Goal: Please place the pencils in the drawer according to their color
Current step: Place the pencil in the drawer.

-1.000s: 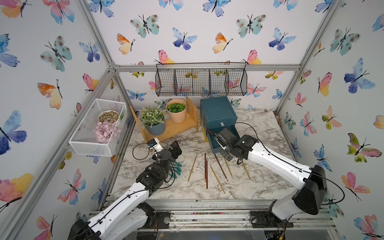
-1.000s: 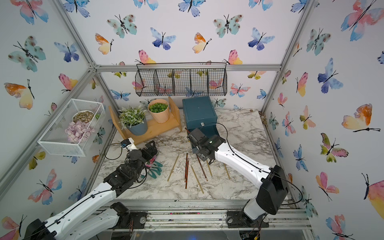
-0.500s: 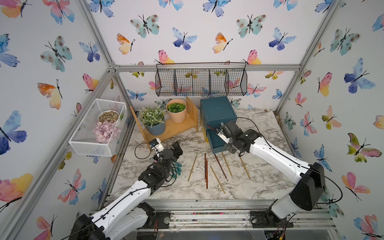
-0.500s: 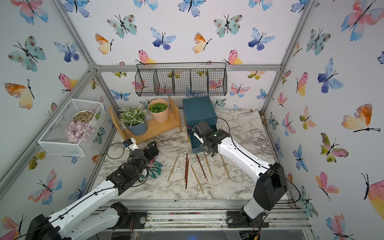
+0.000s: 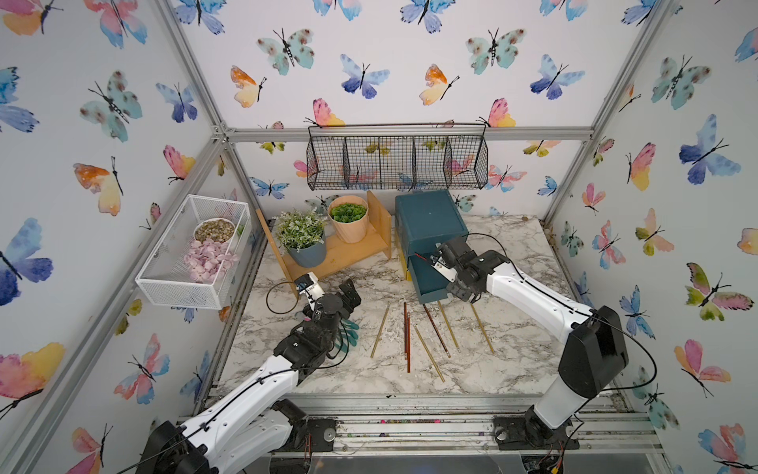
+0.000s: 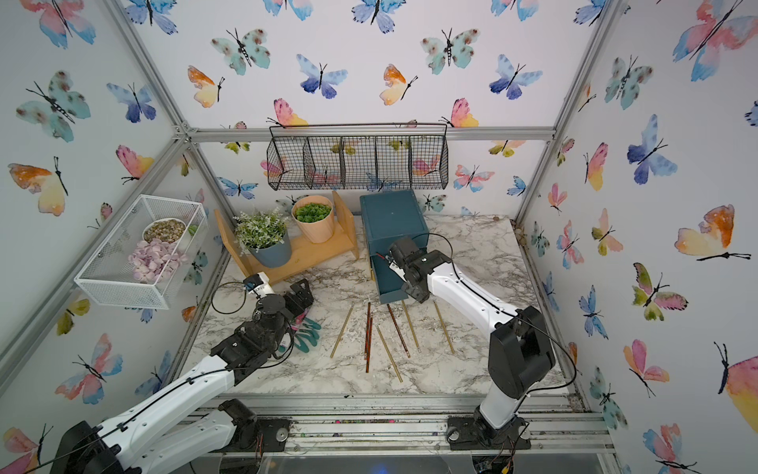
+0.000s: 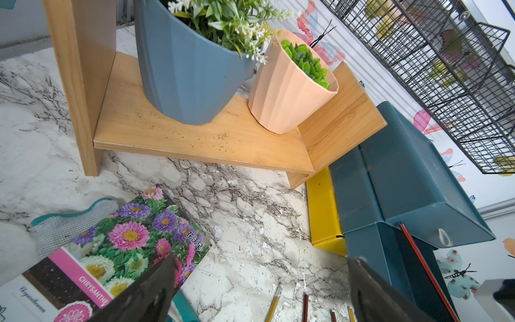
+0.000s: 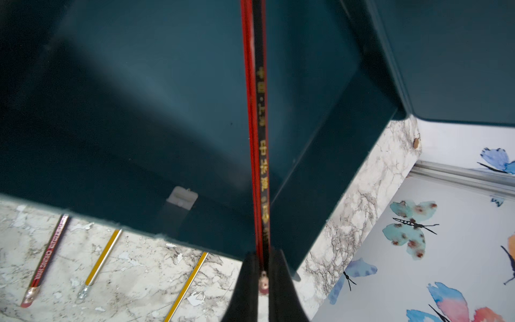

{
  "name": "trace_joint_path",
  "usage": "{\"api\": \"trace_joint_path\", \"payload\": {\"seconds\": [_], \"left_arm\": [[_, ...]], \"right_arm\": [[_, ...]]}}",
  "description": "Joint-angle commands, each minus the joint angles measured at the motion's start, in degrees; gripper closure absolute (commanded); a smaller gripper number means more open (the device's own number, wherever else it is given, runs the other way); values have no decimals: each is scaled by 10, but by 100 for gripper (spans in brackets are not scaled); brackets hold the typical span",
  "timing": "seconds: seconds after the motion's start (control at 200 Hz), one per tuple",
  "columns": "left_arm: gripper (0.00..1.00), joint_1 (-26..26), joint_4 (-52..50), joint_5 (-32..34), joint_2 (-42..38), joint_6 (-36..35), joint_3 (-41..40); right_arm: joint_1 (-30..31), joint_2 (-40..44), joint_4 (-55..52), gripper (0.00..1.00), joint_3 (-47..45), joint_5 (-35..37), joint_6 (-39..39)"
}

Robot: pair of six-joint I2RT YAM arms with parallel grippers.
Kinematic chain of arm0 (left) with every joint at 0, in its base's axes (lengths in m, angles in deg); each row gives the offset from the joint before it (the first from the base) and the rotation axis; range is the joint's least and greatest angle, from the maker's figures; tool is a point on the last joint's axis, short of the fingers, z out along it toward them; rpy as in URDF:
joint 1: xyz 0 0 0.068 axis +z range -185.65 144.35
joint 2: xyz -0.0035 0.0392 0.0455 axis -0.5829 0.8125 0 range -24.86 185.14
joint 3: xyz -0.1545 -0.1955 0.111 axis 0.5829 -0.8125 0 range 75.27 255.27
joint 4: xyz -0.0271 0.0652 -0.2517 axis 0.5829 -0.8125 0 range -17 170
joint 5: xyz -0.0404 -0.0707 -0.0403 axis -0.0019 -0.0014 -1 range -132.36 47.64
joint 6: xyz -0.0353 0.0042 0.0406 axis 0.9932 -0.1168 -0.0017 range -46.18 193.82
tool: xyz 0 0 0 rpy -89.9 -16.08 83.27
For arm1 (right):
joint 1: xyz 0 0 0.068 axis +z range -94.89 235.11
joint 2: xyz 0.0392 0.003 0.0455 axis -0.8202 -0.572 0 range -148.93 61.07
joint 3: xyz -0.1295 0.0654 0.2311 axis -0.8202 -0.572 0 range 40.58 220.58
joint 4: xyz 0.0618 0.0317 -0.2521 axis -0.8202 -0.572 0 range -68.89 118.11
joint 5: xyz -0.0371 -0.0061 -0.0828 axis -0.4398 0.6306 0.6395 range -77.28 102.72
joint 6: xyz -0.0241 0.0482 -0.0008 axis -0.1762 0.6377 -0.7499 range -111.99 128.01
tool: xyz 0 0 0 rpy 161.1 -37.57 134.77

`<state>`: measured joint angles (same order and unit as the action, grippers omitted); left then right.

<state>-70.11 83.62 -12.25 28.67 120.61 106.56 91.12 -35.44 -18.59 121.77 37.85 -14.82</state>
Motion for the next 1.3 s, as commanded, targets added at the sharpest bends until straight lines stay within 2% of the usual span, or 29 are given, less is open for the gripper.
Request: {"api": "trace_joint_path", "payload": {"seconds": [0.0,0.095,0.195,0.506,0.746,0.961,1.136,1.291], "left_arm": [[2,4,6,-4,2,1,-1],[2,4,9,-6,3,1,-2],[2,4,9,-8,3,1,-1],[2,5,9,-13,1,1,-1],[2,6,7,-25,10,-1,0],[2,10,6,-29,16,0,1],[2,13,9,-29,19,1,1],[2,16,12,-31,31,5,4]], "right_arm": [[-4,-10,7,94,10,22,0],[-5,-14,11,80,17,26,3],[-6,-17,12,71,28,22,7],[-6,-15,5,70,57,16,36],[-6,31,2,67,76,-28,159],[-6,115,7,68,-14,-68,272],[-5,167,-35,68,-100,-100,360],[7,230,6,70,-208,-186,432]]}}
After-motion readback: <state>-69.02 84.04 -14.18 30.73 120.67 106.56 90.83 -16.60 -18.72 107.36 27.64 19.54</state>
